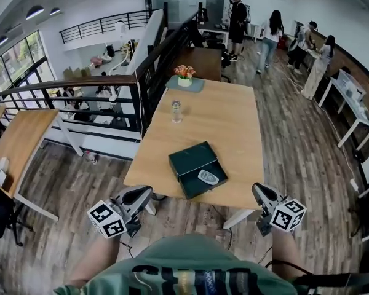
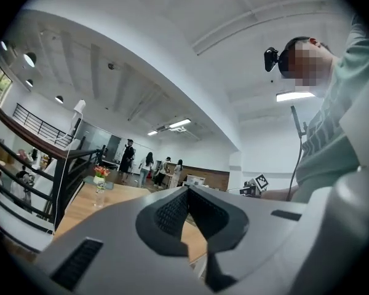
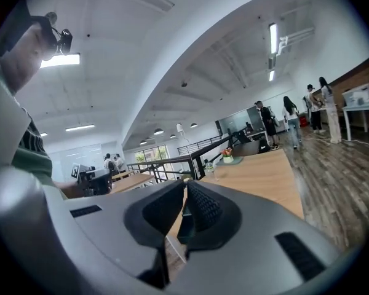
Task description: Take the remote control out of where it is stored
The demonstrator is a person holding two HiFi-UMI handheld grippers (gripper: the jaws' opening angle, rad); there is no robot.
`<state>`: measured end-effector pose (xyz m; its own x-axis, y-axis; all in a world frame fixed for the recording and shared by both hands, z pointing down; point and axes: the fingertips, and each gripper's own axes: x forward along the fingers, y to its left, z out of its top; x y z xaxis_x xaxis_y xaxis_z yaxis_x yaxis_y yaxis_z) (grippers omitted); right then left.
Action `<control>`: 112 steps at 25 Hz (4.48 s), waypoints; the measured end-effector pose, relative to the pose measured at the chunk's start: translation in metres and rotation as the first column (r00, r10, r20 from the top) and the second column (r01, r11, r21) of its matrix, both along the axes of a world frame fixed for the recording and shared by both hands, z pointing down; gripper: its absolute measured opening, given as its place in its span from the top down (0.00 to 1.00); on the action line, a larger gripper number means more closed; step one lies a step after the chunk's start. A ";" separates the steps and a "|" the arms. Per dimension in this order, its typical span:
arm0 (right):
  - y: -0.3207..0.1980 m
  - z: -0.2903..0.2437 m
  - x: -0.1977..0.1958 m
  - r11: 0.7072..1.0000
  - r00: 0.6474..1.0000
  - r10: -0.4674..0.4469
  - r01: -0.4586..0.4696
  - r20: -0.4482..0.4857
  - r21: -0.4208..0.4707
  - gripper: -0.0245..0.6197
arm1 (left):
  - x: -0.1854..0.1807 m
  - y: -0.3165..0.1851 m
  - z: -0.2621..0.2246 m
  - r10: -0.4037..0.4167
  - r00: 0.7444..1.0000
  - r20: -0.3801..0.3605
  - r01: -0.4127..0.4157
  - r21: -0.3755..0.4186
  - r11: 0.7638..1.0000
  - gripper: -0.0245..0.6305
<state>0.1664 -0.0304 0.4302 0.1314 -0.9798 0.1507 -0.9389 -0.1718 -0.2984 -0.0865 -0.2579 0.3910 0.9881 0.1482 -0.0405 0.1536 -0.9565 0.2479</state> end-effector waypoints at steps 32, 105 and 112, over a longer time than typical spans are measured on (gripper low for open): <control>-0.157 0.050 0.123 0.979 0.982 -0.190 0.188 -0.022 -0.076 0.95 | 0.209 -0.091 0.072 0.106 0.968 0.225 -0.109 0.001 0.994 0.96; -0.230 0.298 0.027 0.308 0.755 -0.647 0.391 0.111 -0.868 0.51 | 0.217 -0.138 0.161 0.222 0.934 0.279 -0.204 -0.092 0.975 0.96; -0.248 0.218 0.033 0.539 0.861 -0.509 0.336 0.019 -0.772 0.51 | 0.209 -0.154 0.127 0.285 0.939 0.192 -0.275 -0.080 0.958 0.96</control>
